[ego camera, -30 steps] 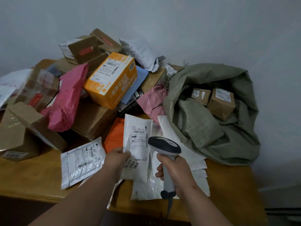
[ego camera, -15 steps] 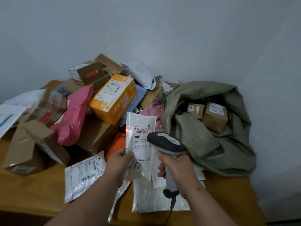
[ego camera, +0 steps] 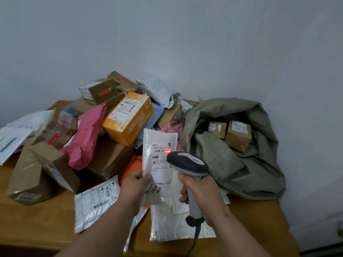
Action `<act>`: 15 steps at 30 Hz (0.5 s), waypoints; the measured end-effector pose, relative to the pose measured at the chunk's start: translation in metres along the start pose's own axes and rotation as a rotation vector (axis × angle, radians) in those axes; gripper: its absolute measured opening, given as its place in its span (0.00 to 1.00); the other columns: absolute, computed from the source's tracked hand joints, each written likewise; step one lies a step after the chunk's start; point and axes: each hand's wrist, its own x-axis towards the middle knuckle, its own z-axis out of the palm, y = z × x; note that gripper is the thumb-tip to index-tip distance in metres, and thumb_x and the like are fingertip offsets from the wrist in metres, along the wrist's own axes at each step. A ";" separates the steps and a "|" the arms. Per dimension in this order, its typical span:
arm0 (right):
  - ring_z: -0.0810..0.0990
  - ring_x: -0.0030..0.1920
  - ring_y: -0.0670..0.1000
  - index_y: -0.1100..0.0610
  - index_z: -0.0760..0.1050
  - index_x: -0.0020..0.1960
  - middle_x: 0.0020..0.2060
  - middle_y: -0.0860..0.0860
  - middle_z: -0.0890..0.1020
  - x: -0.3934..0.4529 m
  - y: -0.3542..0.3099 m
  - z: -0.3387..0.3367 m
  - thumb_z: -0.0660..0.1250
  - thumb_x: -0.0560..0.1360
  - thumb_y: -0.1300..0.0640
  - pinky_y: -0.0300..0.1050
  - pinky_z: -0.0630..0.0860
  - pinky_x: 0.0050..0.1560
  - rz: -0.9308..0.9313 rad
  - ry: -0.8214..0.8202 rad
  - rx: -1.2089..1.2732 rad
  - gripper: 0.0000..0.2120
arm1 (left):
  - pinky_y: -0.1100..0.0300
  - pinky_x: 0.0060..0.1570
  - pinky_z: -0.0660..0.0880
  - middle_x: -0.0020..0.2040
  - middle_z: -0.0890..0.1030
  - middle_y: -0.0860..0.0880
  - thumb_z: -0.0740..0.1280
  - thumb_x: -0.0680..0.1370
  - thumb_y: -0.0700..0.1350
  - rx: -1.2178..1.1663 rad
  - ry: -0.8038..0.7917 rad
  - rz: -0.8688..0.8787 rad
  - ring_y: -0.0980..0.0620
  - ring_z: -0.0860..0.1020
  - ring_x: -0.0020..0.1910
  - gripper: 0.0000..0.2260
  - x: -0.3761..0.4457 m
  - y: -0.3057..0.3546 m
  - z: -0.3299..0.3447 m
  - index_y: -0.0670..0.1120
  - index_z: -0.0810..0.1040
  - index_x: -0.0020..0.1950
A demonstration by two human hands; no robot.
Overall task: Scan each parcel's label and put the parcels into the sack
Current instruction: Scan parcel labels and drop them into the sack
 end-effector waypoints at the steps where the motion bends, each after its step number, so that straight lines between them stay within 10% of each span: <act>1: 0.82 0.29 0.53 0.61 0.81 0.42 0.29 0.54 0.82 -0.001 0.000 0.000 0.74 0.75 0.54 0.38 0.76 0.31 -0.001 0.001 0.008 0.09 | 0.58 0.23 0.77 0.38 0.85 0.49 0.68 0.80 0.39 -0.002 0.001 0.000 0.49 0.84 0.32 0.04 -0.001 0.000 0.000 0.48 0.81 0.47; 15: 0.82 0.28 0.47 0.60 0.81 0.46 0.30 0.52 0.83 -0.003 -0.007 -0.004 0.74 0.75 0.54 0.34 0.74 0.27 -0.004 0.093 0.013 0.09 | 0.53 0.34 0.80 0.48 0.85 0.43 0.68 0.80 0.40 0.043 -0.057 0.008 0.42 0.84 0.45 0.03 -0.002 0.014 0.001 0.45 0.81 0.51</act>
